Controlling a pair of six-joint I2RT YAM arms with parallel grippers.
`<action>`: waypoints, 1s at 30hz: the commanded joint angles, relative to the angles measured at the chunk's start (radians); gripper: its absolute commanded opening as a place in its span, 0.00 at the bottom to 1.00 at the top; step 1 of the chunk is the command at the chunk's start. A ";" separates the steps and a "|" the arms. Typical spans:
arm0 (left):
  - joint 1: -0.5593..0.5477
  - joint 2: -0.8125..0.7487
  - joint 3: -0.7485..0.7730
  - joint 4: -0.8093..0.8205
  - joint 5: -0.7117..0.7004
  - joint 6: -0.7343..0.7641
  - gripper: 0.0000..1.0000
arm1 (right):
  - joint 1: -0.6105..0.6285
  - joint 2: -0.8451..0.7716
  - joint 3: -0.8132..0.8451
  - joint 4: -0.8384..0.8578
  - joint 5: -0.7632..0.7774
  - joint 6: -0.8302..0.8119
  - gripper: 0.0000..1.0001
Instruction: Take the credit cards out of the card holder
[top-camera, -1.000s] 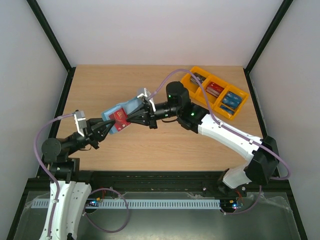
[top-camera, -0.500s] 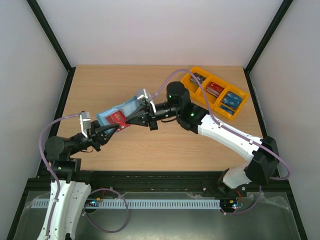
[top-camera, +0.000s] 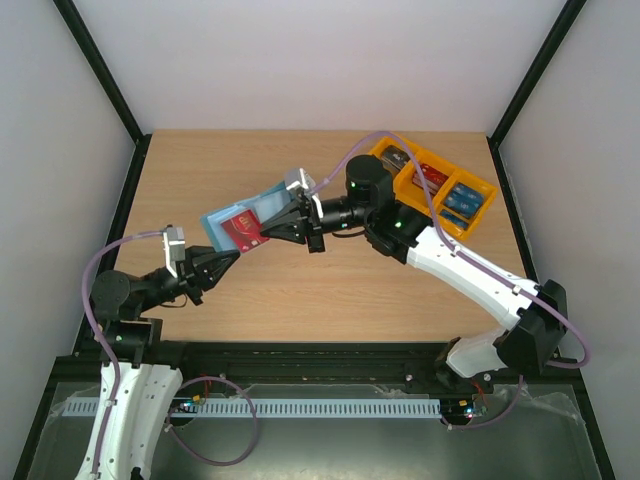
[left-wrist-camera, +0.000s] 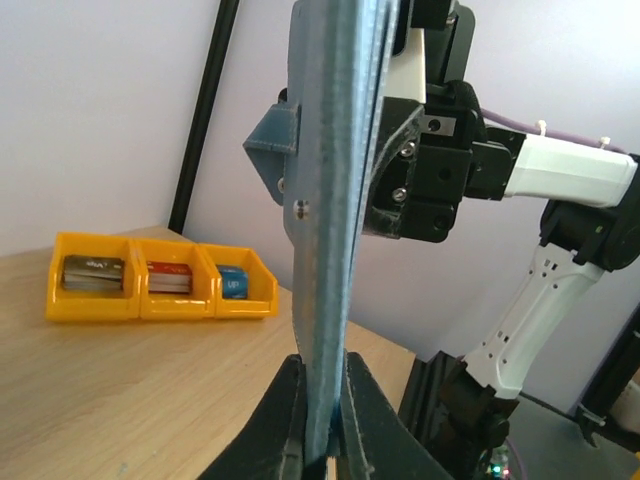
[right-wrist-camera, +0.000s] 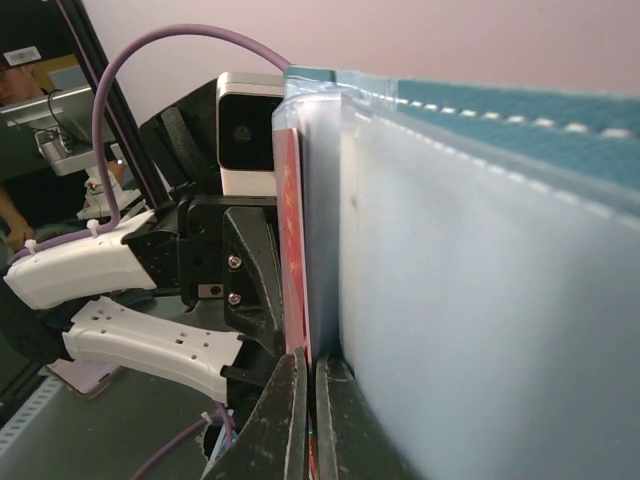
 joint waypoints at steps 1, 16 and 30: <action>-0.002 -0.006 0.022 0.011 -0.019 0.018 0.02 | -0.002 -0.019 0.030 -0.010 -0.025 -0.006 0.02; 0.000 -0.033 0.055 -0.109 -0.005 0.241 0.02 | 0.013 -0.014 -0.024 0.249 0.170 0.183 0.03; 0.000 -0.033 0.069 -0.127 -0.012 0.279 0.02 | 0.039 0.005 0.016 -0.022 0.046 -0.037 0.22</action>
